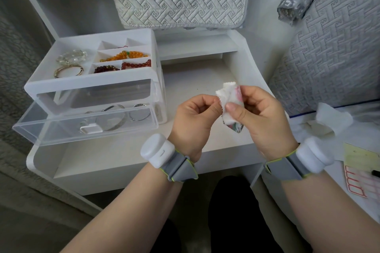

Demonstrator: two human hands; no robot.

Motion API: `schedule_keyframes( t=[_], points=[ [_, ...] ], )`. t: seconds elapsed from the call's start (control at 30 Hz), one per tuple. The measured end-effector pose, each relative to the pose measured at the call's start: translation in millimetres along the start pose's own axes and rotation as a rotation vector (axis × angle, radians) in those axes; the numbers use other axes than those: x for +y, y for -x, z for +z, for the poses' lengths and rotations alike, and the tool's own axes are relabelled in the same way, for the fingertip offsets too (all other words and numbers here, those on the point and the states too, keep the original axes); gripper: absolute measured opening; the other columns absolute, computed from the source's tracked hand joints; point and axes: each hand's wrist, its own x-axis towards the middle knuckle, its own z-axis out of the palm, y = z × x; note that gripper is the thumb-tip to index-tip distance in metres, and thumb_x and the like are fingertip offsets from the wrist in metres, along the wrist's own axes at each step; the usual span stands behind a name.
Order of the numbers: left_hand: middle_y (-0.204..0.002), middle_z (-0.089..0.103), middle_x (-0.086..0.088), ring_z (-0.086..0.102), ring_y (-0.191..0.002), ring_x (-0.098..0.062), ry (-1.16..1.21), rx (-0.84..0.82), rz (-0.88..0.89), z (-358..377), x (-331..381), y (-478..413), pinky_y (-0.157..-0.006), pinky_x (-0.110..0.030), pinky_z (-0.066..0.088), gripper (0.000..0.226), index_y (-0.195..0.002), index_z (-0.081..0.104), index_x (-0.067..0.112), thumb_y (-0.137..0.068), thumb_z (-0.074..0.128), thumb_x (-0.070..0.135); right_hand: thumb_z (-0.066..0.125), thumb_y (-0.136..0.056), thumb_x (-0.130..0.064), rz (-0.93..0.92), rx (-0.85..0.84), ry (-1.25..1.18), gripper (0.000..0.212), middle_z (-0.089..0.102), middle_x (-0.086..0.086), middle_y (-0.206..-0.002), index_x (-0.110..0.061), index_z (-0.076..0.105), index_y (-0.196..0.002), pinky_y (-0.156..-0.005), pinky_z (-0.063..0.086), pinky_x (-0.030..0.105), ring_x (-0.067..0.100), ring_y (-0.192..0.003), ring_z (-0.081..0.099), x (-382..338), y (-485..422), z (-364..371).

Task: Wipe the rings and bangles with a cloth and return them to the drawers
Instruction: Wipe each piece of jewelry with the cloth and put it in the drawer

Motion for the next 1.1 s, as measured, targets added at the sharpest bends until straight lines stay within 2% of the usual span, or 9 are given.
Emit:
schedule_keyframes(
  t=[0.1, 0.13, 0.37, 0.47, 0.57, 0.67, 0.83, 1.0, 1.1],
  points=[
    [-0.054, 0.064, 0.009, 0.057, -0.051, 0.001, -0.004, -0.066, 0.004, -1, 3, 0, -0.054, -0.009, 0.043, 0.018, -0.071, 0.059, 0.004, -0.086, 0.054, -0.006, 0.066, -0.082, -0.015, -0.039, 0.037, 0.064, 0.004, 0.070, 0.008, -0.068, -0.016, 0.067, -0.086, -0.056, 0.053, 0.028, 0.021, -0.060, 0.064, -7, 1, 0],
    [-0.054, 0.064, 0.010, 0.057, -0.052, 0.001, -0.013, -0.078, 0.007, -1, 4, 0, -0.055, -0.009, 0.043, 0.017, -0.071, 0.060, 0.004, -0.085, 0.055, -0.006, 0.064, -0.085, -0.014, -0.058, 0.036, 0.089, 0.004, 0.067, 0.014, -0.064, -0.015, 0.067, -0.083, -0.054, 0.051, 0.030, 0.025, -0.055, 0.062, -8, 1, -1],
    [-0.062, 0.068, 0.003, 0.063, -0.063, -0.008, -0.055, -0.088, 0.019, -4, -1, 0, -0.066, -0.018, 0.050, 0.013, -0.072, 0.065, 0.006, -0.081, 0.062, -0.002, 0.050, -0.095, -0.018, -0.078, 0.013, 0.128, 0.035, 0.054, 0.012, -0.044, -0.005, 0.061, -0.065, -0.050, 0.041, 0.030, 0.023, -0.040, 0.047, -5, -1, -4],
    [-0.064, 0.067, -0.001, 0.062, -0.066, -0.013, -0.037, -0.059, 0.007, -3, -3, -1, -0.069, -0.020, 0.051, 0.010, -0.073, 0.065, 0.003, -0.081, 0.062, -0.002, 0.050, -0.095, -0.022, 0.031, 0.058, -0.035, 0.034, 0.055, 0.022, -0.052, -0.003, 0.063, -0.069, -0.056, 0.042, 0.036, 0.029, -0.045, 0.046, -2, -2, 0],
    [-0.057, 0.066, 0.000, 0.060, -0.057, -0.007, -0.010, -0.061, 0.002, -1, -2, 0, -0.061, -0.012, 0.046, 0.013, -0.072, 0.062, 0.001, -0.083, 0.059, -0.004, 0.051, -0.092, -0.029, 0.124, 0.122, -0.175, 0.036, 0.052, 0.026, -0.062, -0.001, 0.062, -0.074, -0.057, 0.041, 0.037, 0.024, -0.047, 0.044, -1, -4, 6],
    [-0.054, 0.064, 0.003, 0.058, -0.053, -0.003, -0.003, -0.043, 0.011, 1, -2, 3, -0.058, -0.010, 0.044, 0.016, -0.071, 0.060, 0.002, -0.084, 0.058, -0.005, 0.047, -0.096, -0.028, 0.089, 0.100, -0.060, 0.041, 0.047, 0.021, -0.051, 0.002, 0.058, -0.071, -0.052, 0.038, 0.028, 0.021, -0.044, 0.041, -3, -2, 9],
    [-0.049, 0.061, 0.005, 0.054, -0.044, -0.004, 0.020, -0.020, 0.024, 0, 2, 4, -0.052, -0.010, 0.043, 0.018, -0.070, 0.057, 0.002, -0.086, 0.054, -0.004, 0.062, -0.083, -0.029, 0.062, 0.060, -0.023, 0.029, 0.058, 0.016, -0.053, -0.001, 0.066, -0.079, -0.050, 0.045, 0.026, 0.021, -0.048, 0.052, -6, 6, 16],
    [-0.056, 0.064, 0.008, 0.058, -0.055, -0.001, 0.028, -0.041, -0.005, -3, -2, 4, -0.059, -0.011, 0.045, 0.014, -0.072, 0.060, 0.003, -0.085, 0.057, -0.003, 0.054, -0.094, -0.015, -0.005, 0.100, 0.067, 0.031, 0.057, 0.018, -0.048, 0.009, 0.063, -0.075, -0.045, 0.042, 0.023, 0.024, -0.040, 0.048, -4, 3, 7],
    [-0.063, 0.067, 0.002, 0.060, -0.063, -0.008, 0.013, -0.032, -0.016, -4, -5, 3, -0.067, -0.018, 0.050, 0.011, -0.072, 0.063, 0.004, -0.081, 0.063, -0.002, 0.050, -0.096, -0.019, 0.012, 0.115, 0.060, 0.035, 0.055, 0.020, -0.045, -0.002, 0.065, -0.069, -0.043, 0.044, 0.028, 0.031, -0.038, 0.050, -3, 1, 7]
  ],
)
